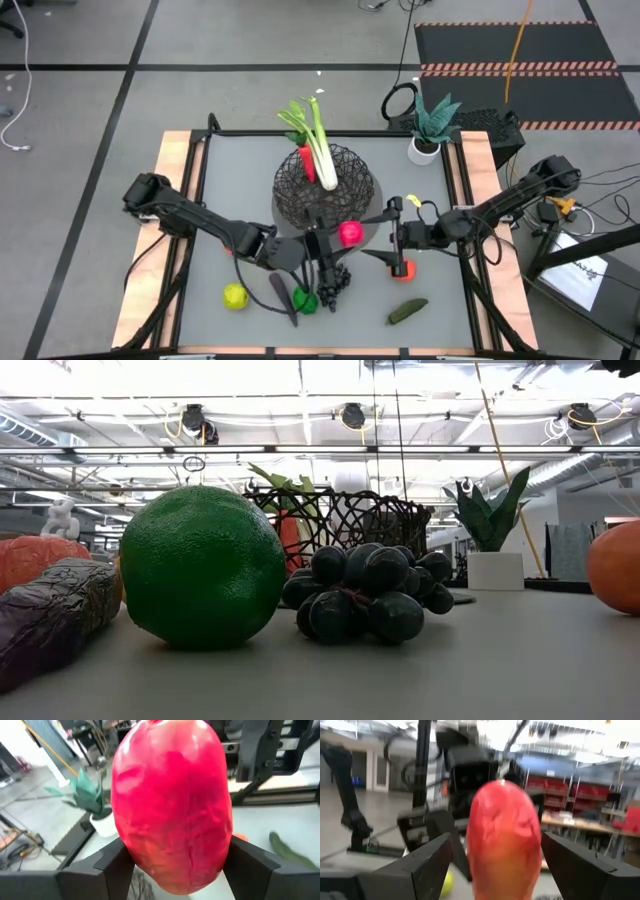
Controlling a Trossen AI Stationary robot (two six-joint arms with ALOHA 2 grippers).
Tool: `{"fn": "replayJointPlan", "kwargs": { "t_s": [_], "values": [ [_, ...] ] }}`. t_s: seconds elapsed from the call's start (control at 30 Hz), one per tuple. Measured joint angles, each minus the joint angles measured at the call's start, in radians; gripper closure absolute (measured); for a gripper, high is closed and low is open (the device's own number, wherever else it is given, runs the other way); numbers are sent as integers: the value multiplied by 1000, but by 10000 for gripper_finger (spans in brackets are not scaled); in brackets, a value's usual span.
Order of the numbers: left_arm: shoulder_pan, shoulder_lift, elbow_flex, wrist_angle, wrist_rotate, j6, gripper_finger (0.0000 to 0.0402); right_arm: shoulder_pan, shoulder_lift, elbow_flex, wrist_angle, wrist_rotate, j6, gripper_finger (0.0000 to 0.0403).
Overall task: Build produce basket
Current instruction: Put the red mango into the black woven basket
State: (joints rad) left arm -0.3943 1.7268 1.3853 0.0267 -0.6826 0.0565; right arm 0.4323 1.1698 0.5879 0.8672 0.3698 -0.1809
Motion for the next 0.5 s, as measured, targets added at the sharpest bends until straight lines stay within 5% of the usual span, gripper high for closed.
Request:
{"fn": "replayJointPlan", "kwargs": {
  "t_s": [0.17,0.5],
  "values": [
    [9,7,0,-94,15,-19,139,-23,8,67,-219,38,105,99],
    [43,14,0,-99,66,-60,144,-28,11,77,-285,75,116,99]
  ]
}}
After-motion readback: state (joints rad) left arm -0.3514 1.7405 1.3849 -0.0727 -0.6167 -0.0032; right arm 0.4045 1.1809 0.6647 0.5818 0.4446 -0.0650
